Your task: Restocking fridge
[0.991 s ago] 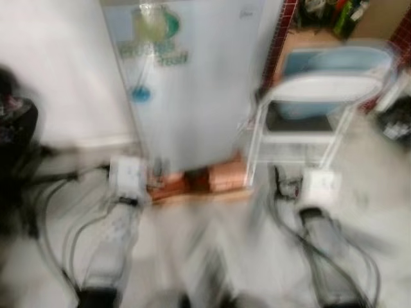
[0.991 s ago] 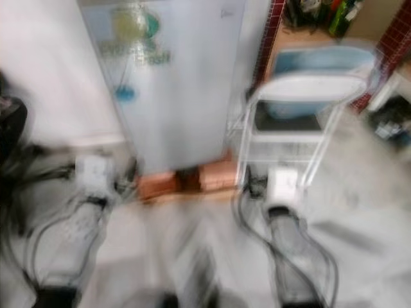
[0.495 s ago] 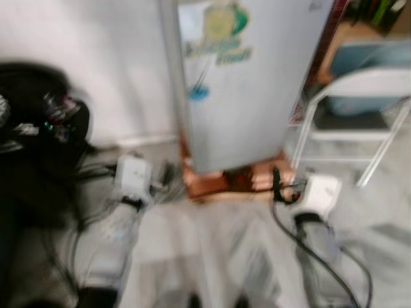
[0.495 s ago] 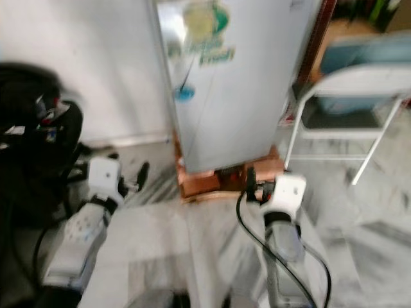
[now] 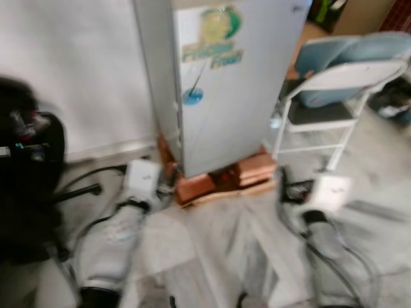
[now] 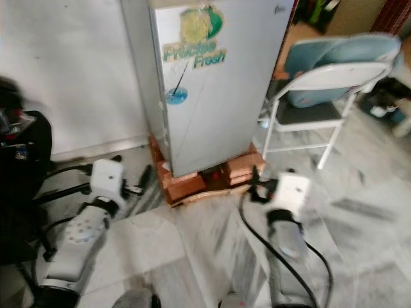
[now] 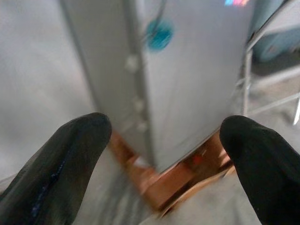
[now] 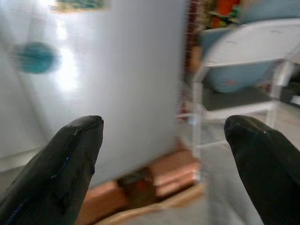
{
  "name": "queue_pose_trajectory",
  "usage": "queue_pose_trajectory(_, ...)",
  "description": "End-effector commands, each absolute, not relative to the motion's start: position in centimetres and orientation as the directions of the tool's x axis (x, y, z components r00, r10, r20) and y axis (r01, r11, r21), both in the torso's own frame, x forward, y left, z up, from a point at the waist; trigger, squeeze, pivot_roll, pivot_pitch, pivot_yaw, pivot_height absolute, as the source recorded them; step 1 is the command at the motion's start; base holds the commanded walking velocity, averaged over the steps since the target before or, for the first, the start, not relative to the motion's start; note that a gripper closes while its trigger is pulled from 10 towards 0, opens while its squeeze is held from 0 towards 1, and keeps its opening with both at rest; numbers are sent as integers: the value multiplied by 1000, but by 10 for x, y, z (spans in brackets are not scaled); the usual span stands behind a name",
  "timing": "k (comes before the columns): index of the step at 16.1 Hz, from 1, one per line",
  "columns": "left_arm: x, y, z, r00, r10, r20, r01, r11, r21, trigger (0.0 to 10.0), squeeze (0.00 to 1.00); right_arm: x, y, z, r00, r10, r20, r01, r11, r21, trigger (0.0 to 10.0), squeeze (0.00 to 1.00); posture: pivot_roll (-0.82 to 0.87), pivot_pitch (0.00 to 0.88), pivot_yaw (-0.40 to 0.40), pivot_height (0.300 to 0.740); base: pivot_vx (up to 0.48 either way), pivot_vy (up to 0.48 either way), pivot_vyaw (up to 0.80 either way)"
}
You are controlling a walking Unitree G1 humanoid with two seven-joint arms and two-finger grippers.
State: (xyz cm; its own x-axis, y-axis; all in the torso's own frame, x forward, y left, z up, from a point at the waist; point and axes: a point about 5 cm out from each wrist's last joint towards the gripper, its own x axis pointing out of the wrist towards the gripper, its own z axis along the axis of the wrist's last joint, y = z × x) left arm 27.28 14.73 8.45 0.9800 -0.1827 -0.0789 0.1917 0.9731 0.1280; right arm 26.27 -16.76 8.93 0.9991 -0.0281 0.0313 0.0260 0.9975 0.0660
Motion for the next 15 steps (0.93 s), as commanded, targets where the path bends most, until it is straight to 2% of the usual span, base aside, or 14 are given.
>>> queue_pose_trajectory(1,275,141,89,978,-201,-59,207,970,125,10000,0,262,-177,91,998,-43,35,42,998,38,10000,0,104,77,9,740,0,480,-519)
queue_pose_trajectory(4,277,139,91,975,-219,-38,223,965,135,10000,0,259,-181,92,998,-47,39,46,999,25,10000,0,94,76,3,740,0,480,0)
queue_pose_trajectory(8,276,136,92,973,-230,-24,231,964,130,10000,0,261,-183,93,998,-46,39,46,999,15,10000,0,97,76,-12,740,0,477,-761)
queue_pose_trajectory(11,272,136,91,974,-226,-17,226,964,142,10000,0,262,-182,94,998,-34,45,34,999,5,10000,0,107,78,-15,740,0,0,-550)
queue_pose_trajectory(15,270,133,92,963,-270,-2,268,957,113,10000,0,263,-181,95,998,-32,44,32,999,2,10000,0,111,79,-16,740,75,66,0)
